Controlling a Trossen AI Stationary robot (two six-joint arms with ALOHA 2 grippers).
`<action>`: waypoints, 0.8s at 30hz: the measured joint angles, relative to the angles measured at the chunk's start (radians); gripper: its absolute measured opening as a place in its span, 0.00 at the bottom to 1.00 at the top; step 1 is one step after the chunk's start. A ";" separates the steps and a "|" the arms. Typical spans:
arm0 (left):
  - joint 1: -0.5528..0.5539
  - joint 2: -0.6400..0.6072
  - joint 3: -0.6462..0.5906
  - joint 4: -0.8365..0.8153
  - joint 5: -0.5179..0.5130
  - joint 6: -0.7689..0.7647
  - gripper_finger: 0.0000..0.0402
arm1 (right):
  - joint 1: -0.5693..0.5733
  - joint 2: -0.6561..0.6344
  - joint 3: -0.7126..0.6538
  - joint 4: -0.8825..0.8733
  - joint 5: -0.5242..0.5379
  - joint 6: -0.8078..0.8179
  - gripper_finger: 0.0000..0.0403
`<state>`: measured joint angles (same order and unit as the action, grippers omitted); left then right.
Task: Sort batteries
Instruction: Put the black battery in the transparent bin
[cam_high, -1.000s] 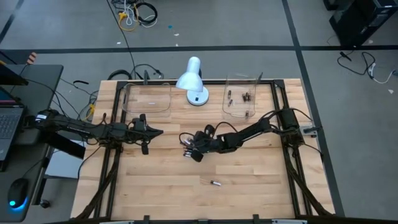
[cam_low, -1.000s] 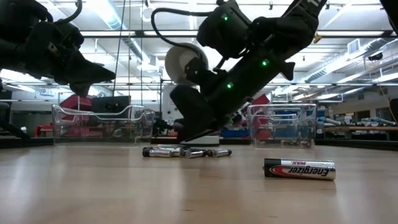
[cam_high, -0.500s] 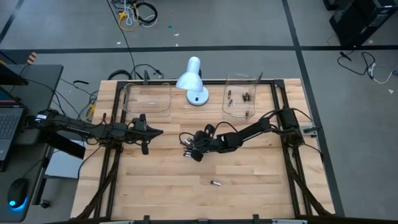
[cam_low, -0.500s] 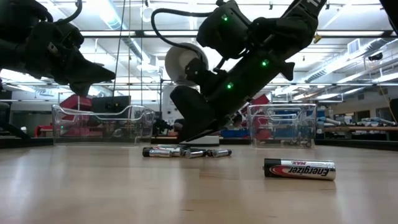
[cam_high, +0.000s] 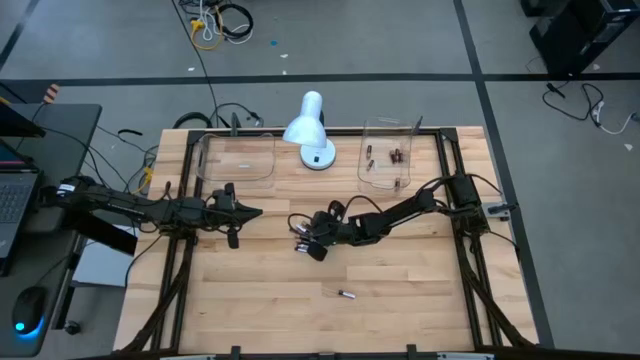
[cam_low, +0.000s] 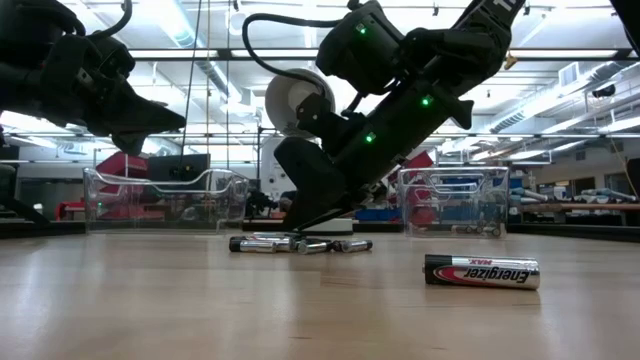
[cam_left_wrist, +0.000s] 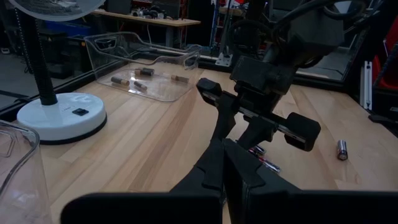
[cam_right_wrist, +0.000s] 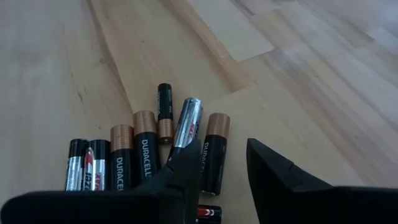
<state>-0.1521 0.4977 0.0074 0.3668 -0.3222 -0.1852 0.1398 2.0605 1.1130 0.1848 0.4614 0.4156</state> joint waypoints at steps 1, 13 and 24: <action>0.000 0.000 0.000 0.000 0.000 0.000 0.01 | -0.001 0.000 0.000 -0.001 -0.006 0.000 0.28; 0.000 0.000 0.000 -0.002 0.000 0.001 0.00 | -0.020 -0.001 0.000 -0.053 -0.045 -0.034 0.31; 0.000 0.000 0.000 -0.007 0.000 0.001 0.00 | -0.065 -0.004 0.000 -0.092 -0.126 -0.034 0.32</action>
<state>-0.1522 0.4976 0.0074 0.3600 -0.3225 -0.1844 0.0751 2.0569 1.1132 0.0933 0.3355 0.3819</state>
